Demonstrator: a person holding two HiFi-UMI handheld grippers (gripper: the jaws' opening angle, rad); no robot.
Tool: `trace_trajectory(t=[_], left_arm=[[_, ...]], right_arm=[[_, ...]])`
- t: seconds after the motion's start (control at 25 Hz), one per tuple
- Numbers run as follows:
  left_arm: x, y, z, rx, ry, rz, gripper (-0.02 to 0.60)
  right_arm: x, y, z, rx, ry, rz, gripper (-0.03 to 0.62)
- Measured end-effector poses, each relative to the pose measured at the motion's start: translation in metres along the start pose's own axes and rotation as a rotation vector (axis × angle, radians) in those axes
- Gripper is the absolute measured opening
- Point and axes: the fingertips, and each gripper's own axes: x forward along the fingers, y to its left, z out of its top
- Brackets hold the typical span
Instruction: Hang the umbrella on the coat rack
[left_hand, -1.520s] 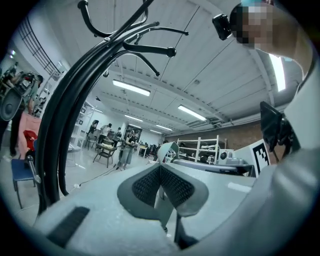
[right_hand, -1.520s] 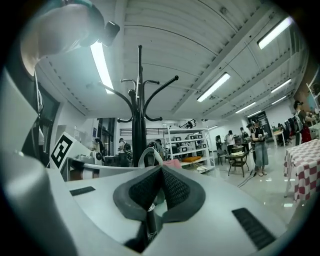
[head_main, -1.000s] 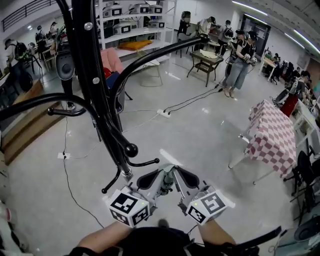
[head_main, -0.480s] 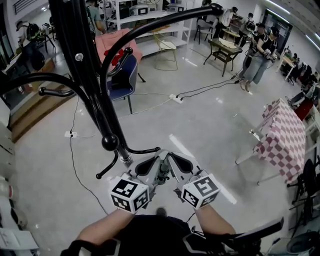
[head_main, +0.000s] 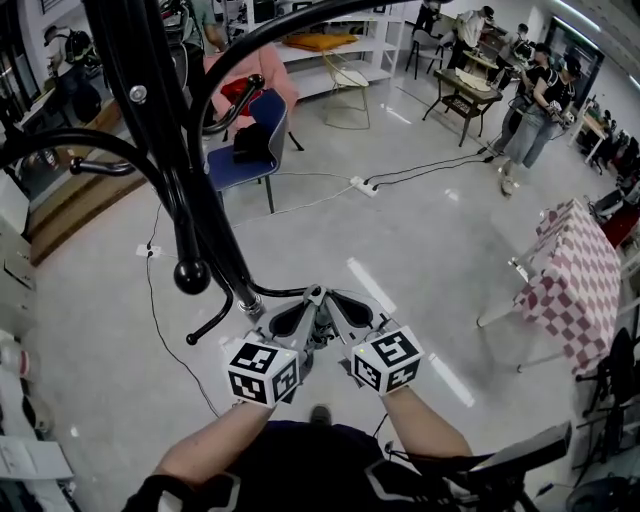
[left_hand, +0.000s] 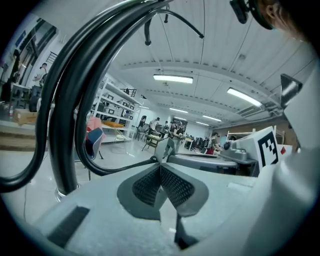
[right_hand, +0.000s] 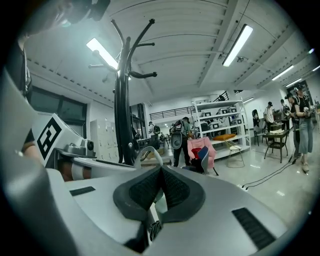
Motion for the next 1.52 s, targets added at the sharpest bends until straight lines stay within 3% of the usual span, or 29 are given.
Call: trace_trajectory(t=[0.92, 1.52], left_arm=[[0.014, 0.021, -0.033, -0.047, 0.072, 0.111, 0.011], [-0.011, 0.053, -0.038, -0.07, 0.058, 0.216, 0.011]], right_arm=[[0.03, -0.011, -0.04, -0.001, 0.078, 0.085, 0.008], [0.058, 0.023, -0.05, 0.018, 0.086, 0.169, 0.008]])
